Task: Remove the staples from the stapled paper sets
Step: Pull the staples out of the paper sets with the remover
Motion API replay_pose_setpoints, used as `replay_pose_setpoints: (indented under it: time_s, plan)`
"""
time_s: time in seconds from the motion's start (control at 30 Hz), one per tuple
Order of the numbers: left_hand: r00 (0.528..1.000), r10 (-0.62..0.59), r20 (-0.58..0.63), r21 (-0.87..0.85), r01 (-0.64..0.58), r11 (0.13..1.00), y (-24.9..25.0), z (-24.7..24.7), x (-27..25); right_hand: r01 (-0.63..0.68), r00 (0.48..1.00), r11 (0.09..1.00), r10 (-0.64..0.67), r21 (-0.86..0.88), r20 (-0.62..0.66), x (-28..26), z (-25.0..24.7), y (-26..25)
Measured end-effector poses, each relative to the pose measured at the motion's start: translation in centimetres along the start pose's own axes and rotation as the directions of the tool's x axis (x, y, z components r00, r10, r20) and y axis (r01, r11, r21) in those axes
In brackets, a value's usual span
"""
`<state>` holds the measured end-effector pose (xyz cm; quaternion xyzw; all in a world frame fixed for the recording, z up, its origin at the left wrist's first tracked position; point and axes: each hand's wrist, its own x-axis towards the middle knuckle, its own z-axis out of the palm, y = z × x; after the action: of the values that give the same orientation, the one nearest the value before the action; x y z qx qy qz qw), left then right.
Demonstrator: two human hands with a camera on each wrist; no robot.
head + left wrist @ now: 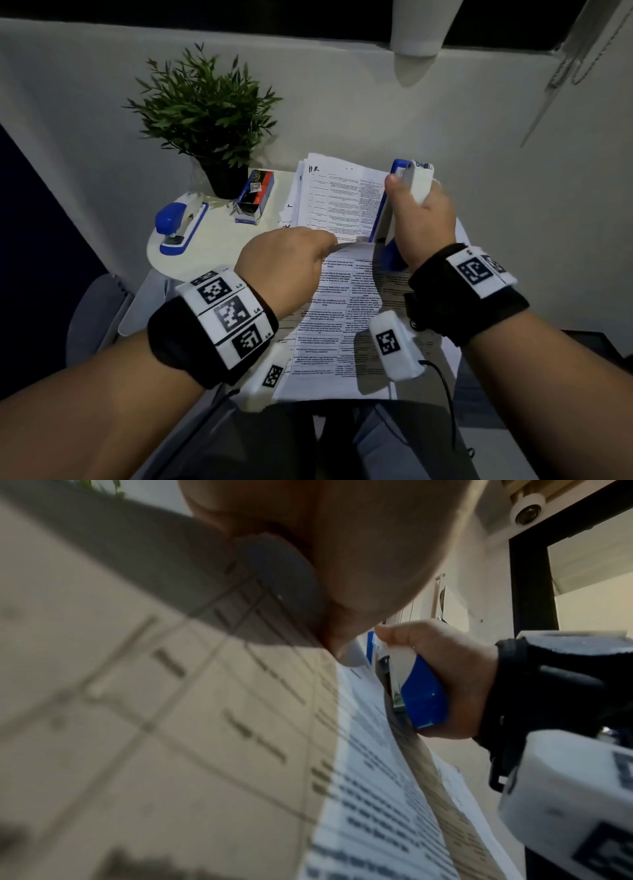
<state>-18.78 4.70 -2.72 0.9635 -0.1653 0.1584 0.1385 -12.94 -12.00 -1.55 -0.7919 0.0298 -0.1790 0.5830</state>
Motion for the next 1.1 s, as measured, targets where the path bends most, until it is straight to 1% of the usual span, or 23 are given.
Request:
replay_pose_setpoints:
  time_s: [0.1,0.23,0.37,0.47,0.6,0.67,0.7,0.73,0.8,0.83,0.87,0.9,0.93,0.97,1.0,1.03,1.07,1.1]
  plan:
    - [1.000,0.002,-0.028,-0.017,-0.002,1.000,0.1,-0.1,-0.2,0.001,1.000,1.000,-0.001,0.017,0.012,0.2,-0.1,-0.1]
    - [1.000,-0.024,-0.018,-0.046,0.023,0.999,0.2,0.0,-0.3,0.040,0.999,0.999,-0.041,0.012,0.036,-0.2,0.2,-0.2]
    - [0.999,-0.025,-0.032,-0.076,0.022,0.997,0.1,0.1,-0.5,0.076,0.996,0.997,-0.076,0.004,0.040,-0.3,0.3,0.1]
    - [0.999,-0.008,-0.048,-0.099,0.004,0.995,0.1,0.3,-0.7,0.068,0.996,0.998,-0.069,0.018,0.059,-0.4,0.4,0.2]
    - [0.999,-0.004,-0.035,-0.081,0.001,0.997,0.2,0.5,-0.7,0.092,0.994,0.995,-0.094,0.027,0.062,-0.7,0.3,0.3]
    - [1.000,-0.022,-0.022,-0.073,0.020,0.997,0.1,0.3,-0.5,0.101,0.994,0.992,-0.103,0.070,0.035,-0.9,0.2,0.5]
    - [0.999,-0.038,0.006,-0.056,0.038,0.998,-0.1,0.1,-0.3,0.094,0.995,0.988,-0.096,0.124,0.007,-1.0,0.0,0.5]
    - [0.997,-0.058,0.041,-0.031,0.059,0.998,-0.3,0.0,0.0,0.086,0.996,0.979,-0.079,0.187,-0.042,-0.9,-0.4,0.4]
    - [0.990,-0.103,0.097,0.023,0.101,0.995,-1.0,-0.2,0.5,0.097,0.981,0.950,-0.041,0.298,-0.191,-0.5,-1.5,-0.3]
    - [0.987,-0.120,0.108,0.034,0.117,0.993,-1.4,-0.2,0.6,0.115,0.966,0.939,-0.030,0.323,-0.255,-0.2,-2.3,-0.6]
    - [0.984,-0.135,0.115,0.039,0.132,0.991,-1.8,-0.2,0.7,0.128,0.959,0.938,-0.034,0.322,-0.281,-0.1,-3.1,-1.1]
    - [0.981,-0.151,0.120,0.043,0.147,0.988,-2.3,-0.1,0.8,0.125,0.965,0.951,-0.050,0.282,-0.259,-0.1,-3.8,-1.4]
    - [0.977,-0.166,0.131,0.052,0.161,0.986,-2.7,0.0,1.0,0.106,0.980,0.974,-0.068,0.202,-0.186,-0.3,-4.4,-1.6]
    - [0.972,-0.181,0.147,0.066,0.173,0.983,-3.1,0.2,1.2,0.090,0.994,0.992,-0.084,0.083,-0.066,-0.8,-4.7,-1.7]
    - [0.967,-0.195,0.164,0.082,0.183,0.980,-3.5,0.3,1.3,0.099,0.992,0.992,-0.092,-0.082,0.090,-1.3,-4.8,-1.4]
    - [0.961,-0.208,0.181,0.099,0.192,0.976,-3.8,0.5,1.6,0.151,0.962,0.952,-0.079,-0.266,0.262,-2.1,-4.8,-1.0]
    - [0.955,-0.218,0.201,0.119,0.197,0.973,-4.0,0.5,1.7,0.231,0.902,0.873,-0.028,-0.428,0.431,-2.9,-4.6,-0.6]
    - [0.947,-0.225,0.231,0.144,0.195,0.970,-4.2,0.6,1.9,0.330,0.824,0.772,0.044,-0.542,0.565,-3.7,-4.2,0.0]
